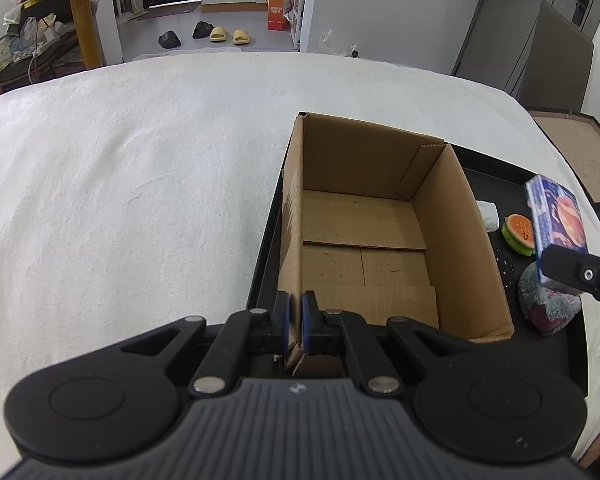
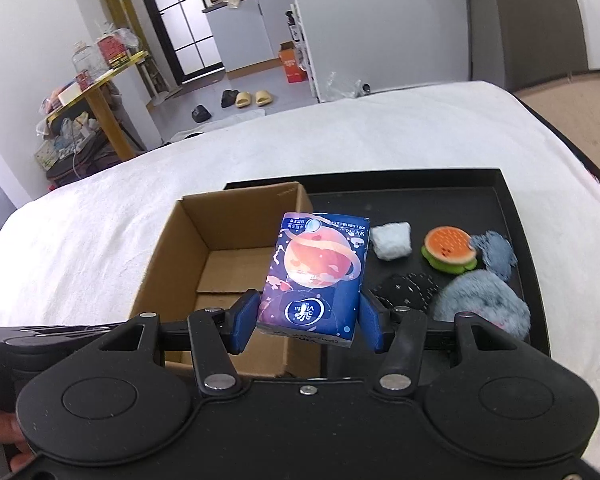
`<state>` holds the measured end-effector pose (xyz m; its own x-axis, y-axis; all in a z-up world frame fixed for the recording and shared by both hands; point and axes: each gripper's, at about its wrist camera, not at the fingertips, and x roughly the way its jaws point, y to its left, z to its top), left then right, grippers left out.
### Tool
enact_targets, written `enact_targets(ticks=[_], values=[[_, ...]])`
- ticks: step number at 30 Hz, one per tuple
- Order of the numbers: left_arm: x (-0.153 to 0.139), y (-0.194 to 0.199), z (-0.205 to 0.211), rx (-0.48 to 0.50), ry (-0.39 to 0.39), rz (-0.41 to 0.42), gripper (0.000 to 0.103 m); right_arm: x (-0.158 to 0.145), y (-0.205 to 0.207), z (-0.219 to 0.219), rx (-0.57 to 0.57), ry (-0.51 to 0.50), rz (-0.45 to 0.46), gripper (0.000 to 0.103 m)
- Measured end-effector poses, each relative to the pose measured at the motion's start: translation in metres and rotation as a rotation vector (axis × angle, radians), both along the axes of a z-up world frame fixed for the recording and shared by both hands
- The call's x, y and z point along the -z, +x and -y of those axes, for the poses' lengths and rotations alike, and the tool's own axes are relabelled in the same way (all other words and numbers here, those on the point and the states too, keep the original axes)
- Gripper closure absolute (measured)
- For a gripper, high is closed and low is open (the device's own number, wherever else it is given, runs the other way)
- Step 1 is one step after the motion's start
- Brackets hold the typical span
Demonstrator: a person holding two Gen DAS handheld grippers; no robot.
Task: Organize soft objects
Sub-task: 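Carry the tissue packet with the right gripper into the box and release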
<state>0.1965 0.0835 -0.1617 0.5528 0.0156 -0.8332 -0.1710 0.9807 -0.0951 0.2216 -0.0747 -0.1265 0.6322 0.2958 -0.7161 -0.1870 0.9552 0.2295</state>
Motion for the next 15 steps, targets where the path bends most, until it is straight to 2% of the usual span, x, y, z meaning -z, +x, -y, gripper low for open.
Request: enact_targets(ticks=[15], values=[[0.004, -0.001, -0.013, -0.014, -0.063, 0.020, 0.098, -0.008, 0.010, -0.057, -0.134, -0.007, 0.006, 0.051]])
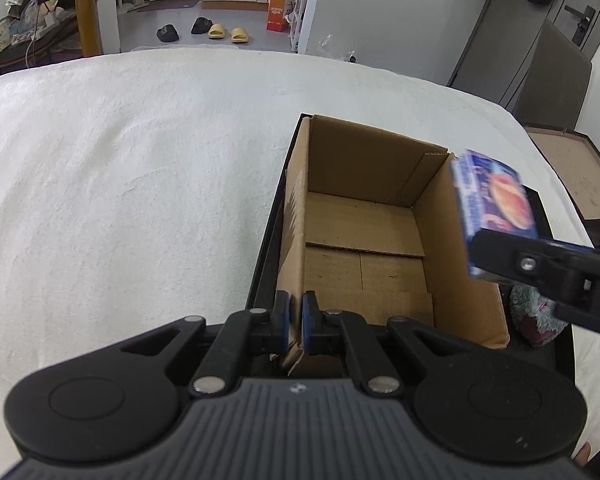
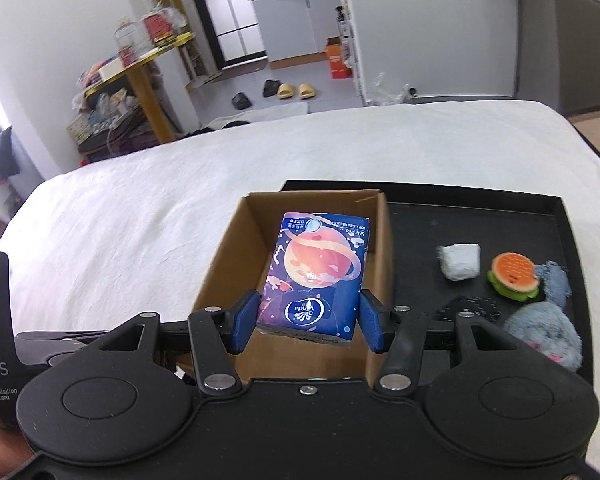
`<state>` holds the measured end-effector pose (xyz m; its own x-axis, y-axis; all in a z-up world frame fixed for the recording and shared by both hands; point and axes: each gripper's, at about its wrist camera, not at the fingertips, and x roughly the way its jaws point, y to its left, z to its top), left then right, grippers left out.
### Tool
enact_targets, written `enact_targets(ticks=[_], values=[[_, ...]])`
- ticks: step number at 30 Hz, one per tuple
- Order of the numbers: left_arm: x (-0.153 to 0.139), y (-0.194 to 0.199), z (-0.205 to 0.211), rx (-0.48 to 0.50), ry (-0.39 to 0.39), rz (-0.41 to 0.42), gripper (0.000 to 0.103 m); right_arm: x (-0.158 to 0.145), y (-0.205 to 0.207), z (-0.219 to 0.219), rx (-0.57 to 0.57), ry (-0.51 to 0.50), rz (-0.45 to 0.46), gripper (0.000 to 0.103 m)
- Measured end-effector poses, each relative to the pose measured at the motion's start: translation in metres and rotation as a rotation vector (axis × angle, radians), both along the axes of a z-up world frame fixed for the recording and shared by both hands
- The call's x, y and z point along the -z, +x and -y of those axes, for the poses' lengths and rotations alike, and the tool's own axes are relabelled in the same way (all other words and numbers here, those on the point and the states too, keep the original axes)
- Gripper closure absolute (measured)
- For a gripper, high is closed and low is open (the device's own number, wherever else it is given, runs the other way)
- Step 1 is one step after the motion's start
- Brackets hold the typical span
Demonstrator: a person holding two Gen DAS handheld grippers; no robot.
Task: Organize soft objects
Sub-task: 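Carry the tissue packet with the right gripper into the box and release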
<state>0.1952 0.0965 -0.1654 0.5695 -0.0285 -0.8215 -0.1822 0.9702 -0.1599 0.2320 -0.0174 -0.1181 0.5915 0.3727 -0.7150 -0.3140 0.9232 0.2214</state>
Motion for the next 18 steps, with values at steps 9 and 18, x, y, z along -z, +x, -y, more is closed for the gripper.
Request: enact_targets(ticks=[9, 18], values=[[-0.001, -0.002, -0.002, -0.016, 0.001, 0.021, 0.098, -0.004, 0.014, -0.032, -0.114, 0.035, 0.009, 0.050], [-0.002, 0.002, -0.004, -0.027, -0.003, 0.007, 0.098, 0.014, 0.034, -0.044, -0.146, 0.081, -0.064, 0.056]])
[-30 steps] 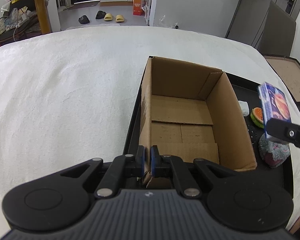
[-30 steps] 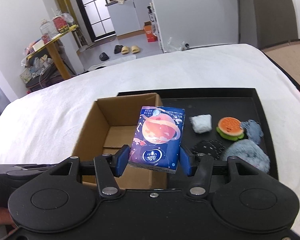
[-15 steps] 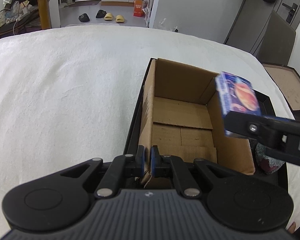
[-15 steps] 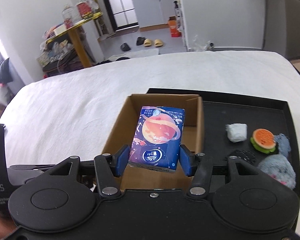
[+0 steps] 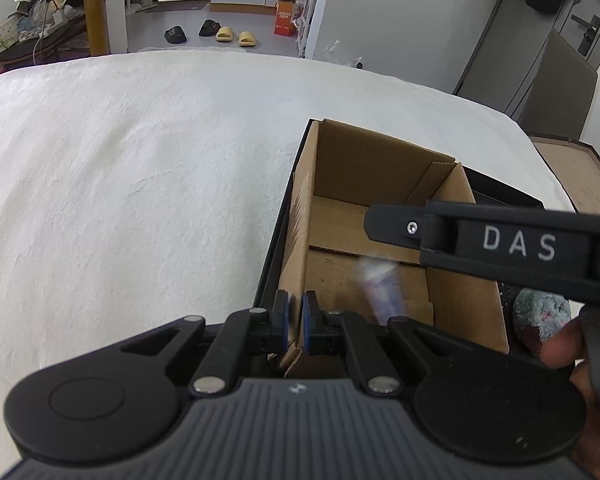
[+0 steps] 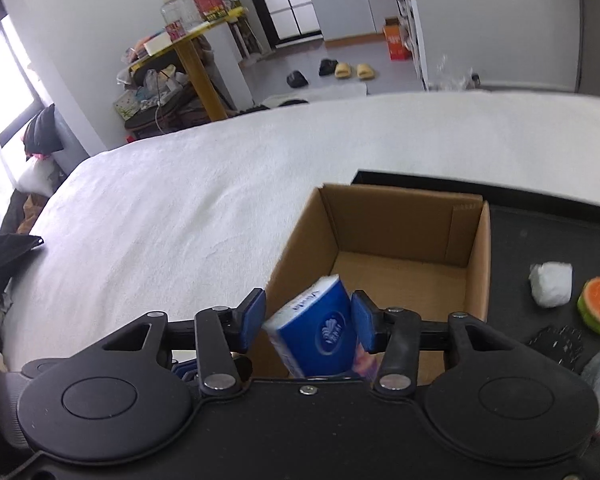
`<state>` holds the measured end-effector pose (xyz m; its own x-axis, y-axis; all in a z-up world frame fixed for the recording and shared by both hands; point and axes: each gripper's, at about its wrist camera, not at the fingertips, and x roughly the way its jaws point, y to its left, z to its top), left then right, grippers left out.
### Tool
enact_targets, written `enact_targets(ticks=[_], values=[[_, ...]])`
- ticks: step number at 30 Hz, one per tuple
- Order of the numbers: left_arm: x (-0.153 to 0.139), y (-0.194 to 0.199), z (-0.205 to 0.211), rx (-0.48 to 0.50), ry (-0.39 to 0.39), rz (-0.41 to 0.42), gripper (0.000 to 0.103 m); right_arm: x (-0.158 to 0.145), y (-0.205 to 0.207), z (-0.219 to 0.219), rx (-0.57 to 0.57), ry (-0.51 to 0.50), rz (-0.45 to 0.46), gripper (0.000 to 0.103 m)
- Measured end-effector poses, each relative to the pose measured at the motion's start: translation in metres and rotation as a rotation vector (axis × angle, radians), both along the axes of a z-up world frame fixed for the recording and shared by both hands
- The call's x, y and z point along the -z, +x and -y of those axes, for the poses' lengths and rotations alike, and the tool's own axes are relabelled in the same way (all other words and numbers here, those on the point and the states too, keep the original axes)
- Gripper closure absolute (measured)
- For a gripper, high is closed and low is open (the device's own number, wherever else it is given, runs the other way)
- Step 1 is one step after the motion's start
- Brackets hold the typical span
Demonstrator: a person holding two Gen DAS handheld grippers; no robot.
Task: Organize soft objects
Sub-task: 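Carry the tissue packet with the right gripper into the box and release, then grasp the grey fluffy plush with the right gripper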
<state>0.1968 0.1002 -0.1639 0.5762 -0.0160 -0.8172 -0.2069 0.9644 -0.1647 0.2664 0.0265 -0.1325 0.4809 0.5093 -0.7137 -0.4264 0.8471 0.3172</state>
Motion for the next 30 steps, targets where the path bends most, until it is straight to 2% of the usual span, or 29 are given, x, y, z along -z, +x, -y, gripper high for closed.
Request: enact_targets(ticks=[1, 4, 7, 14, 21, 30], values=[[0.000, 0.001, 0.001, -0.002, 0.006, 0.000, 0.098, 0.002, 0.000, 0.002, -0.001, 0.006, -0.008, 0.056], [0.000, 0.001, 0.001, -0.003, 0.012, -0.003, 0.098, 0.001, -0.002, 0.003, -0.013, 0.009, -0.008, 0.068], [0.001, 0.001, 0.001, -0.004, 0.015, -0.005, 0.098, -0.001, -0.001, 0.003, -0.022, 0.016, -0.014, 0.068], [0.002, 0.003, 0.005, 0.001, 0.031, -0.023, 0.096, -0.001, -0.005, 0.012, -0.018, -0.009, -0.023, 0.066], [-0.001, 0.000, 0.010, -0.002, 0.075, -0.013, 0.094, -0.002, -0.011, 0.047, 0.053, -0.050, -0.025, 0.054], [-0.006, -0.004, 0.011, -0.052, 0.114, -0.010, 0.067, 0.004, -0.019, 0.104, 0.180, -0.082, -0.006, 0.044]])
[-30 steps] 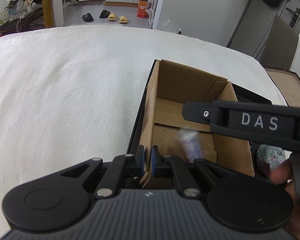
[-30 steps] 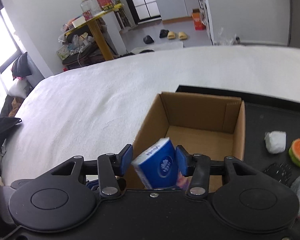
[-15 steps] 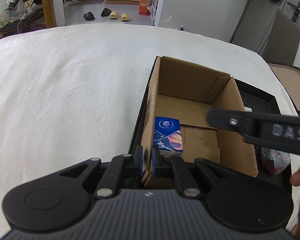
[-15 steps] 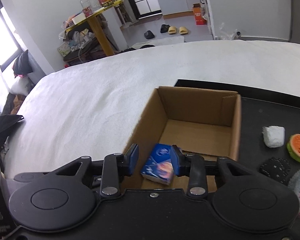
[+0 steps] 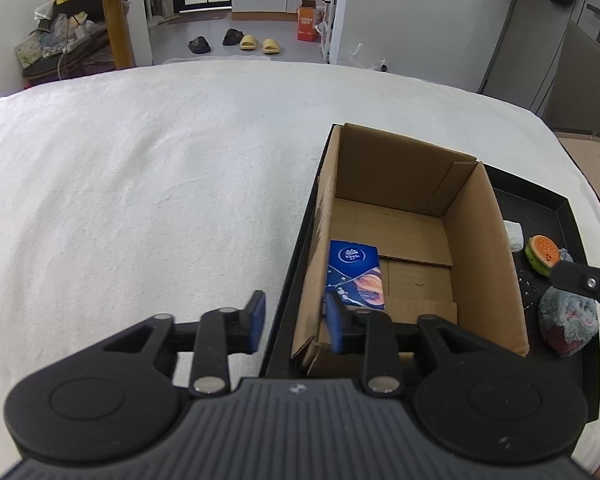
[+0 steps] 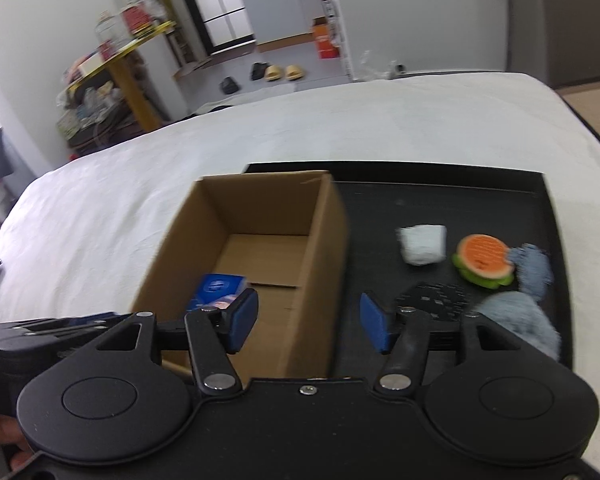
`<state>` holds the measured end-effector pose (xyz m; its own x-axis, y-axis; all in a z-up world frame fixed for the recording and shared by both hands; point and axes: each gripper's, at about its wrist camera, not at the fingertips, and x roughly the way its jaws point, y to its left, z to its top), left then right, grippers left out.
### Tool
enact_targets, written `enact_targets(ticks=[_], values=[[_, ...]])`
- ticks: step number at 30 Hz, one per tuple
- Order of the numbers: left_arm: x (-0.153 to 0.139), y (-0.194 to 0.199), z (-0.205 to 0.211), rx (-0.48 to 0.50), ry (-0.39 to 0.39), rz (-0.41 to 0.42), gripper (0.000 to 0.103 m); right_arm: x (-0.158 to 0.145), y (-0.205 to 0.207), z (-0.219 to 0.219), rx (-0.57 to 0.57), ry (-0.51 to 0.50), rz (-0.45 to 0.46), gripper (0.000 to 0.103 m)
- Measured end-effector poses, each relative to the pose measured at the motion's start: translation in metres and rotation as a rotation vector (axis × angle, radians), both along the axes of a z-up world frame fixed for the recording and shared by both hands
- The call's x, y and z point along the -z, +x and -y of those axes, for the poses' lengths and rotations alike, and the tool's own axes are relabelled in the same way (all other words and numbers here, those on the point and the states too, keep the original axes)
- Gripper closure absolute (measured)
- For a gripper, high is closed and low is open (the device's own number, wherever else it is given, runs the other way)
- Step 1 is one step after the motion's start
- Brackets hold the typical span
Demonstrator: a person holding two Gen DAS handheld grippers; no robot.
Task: Organize soft objects
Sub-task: 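Grasp the grey fluffy plush with the right gripper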
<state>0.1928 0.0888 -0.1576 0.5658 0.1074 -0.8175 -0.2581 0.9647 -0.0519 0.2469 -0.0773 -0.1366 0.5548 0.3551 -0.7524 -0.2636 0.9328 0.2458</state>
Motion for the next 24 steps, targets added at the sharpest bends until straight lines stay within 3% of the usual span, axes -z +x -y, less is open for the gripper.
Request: enact_targets(ticks=[11, 19, 24], values=[[-0.002, 0.004, 0.012, -0.009, 0.097, -0.044, 0.054, 0.018, -0.003, 0.043, 0.067, -0.023, -0.008, 0.033], [0.000, 0.011, 0.032, 0.025, 0.201, -0.084, 0.037, 0.032, -0.004, 0.072, 0.083, -0.046, 0.005, 0.021], [0.002, 0.016, 0.040, 0.029, 0.250, -0.118, 0.034, 0.040, -0.006, 0.086, 0.084, -0.078, 0.037, 0.016]])
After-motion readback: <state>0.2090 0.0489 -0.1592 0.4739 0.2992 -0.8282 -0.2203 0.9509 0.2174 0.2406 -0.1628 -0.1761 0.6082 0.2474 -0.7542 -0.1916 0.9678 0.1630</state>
